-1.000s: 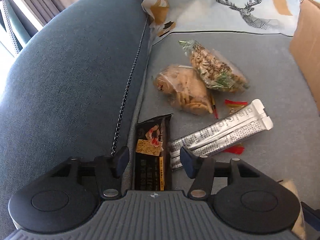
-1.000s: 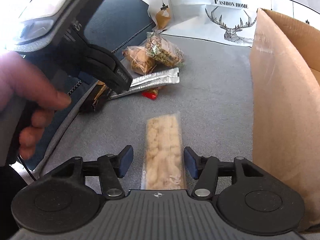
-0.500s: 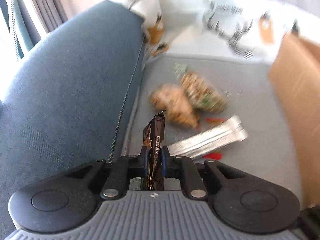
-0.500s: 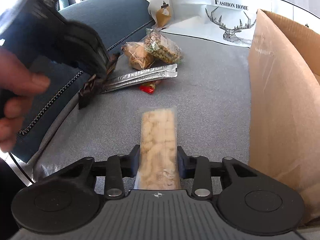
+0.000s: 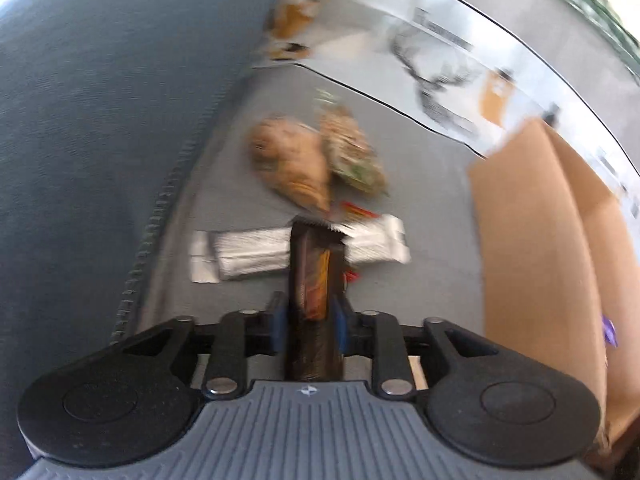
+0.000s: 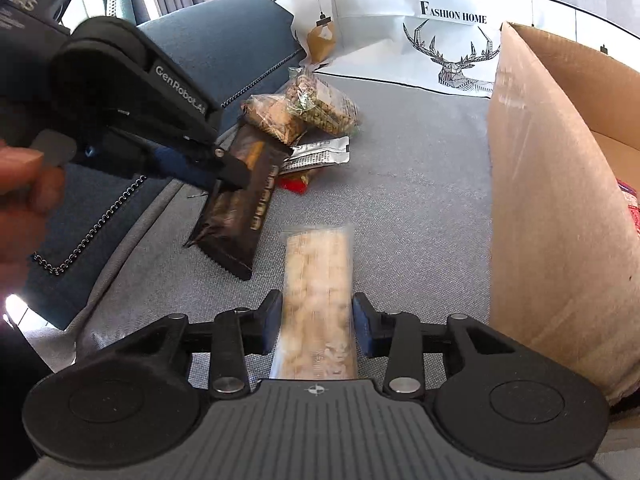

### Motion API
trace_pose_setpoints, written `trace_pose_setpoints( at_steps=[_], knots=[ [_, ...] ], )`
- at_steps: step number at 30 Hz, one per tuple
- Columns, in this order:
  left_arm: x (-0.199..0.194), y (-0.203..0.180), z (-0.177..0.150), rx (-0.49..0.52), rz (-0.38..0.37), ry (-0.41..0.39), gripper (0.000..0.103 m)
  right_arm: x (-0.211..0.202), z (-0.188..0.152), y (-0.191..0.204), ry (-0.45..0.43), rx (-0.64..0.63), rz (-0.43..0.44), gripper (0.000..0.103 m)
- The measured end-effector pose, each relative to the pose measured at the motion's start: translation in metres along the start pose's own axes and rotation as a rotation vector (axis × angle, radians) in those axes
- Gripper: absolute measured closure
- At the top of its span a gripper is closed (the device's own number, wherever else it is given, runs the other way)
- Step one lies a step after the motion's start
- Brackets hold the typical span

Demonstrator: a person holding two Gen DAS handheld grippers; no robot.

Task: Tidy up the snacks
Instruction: 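Grasp the cream cracker bar with the right gripper while the left grasps the dark chocolate bar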

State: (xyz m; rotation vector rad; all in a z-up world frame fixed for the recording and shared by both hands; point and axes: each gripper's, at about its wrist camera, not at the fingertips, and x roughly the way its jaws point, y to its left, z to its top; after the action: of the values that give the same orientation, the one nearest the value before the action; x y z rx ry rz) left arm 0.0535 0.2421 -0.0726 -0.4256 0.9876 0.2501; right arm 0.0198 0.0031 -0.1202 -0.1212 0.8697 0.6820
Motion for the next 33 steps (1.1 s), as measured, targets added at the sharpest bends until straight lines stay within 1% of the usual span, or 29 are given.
trace_pose_setpoints(
  at_steps=[1,3,5,7,10,14,19,27,33],
  knots=[
    [0.000,0.002,0.001,-0.010,0.014,-0.002,0.068,0.001,0.000,0.000,0.000,-0.001,-0.001,0.062],
    [0.003,0.005,0.001,-0.009,0.017,0.006,0.063,0.002,0.001,0.000,0.001,-0.001,0.000,0.060],
    [0.006,0.001,0.000,0.022,0.031,0.022,0.050,0.003,0.001,-0.001,0.000,0.000,0.000,0.059],
    [0.013,-0.002,0.003,0.062,0.053,0.040,0.045,0.004,0.001,-0.001,-0.001,0.001,0.001,0.058],
    [0.020,-0.006,-0.001,0.097,0.093,0.063,0.041,0.006,0.002,0.000,0.002,0.003,0.001,0.055],
    [0.031,-0.007,-0.001,0.106,0.121,0.089,0.041,0.010,0.003,0.000,0.010,0.003,-0.002,0.050],
    [0.038,-0.010,0.000,0.142,0.146,0.115,0.041,0.014,0.003,-0.001,0.017,0.005,-0.005,0.049],
    [0.042,-0.012,0.000,0.174,0.161,0.117,0.041,0.015,0.002,0.000,0.012,-0.007,-0.013,0.050],
    [0.041,-0.012,0.000,0.178,0.162,0.118,0.041,0.015,0.001,0.001,0.010,-0.024,-0.022,0.050]
  ],
)
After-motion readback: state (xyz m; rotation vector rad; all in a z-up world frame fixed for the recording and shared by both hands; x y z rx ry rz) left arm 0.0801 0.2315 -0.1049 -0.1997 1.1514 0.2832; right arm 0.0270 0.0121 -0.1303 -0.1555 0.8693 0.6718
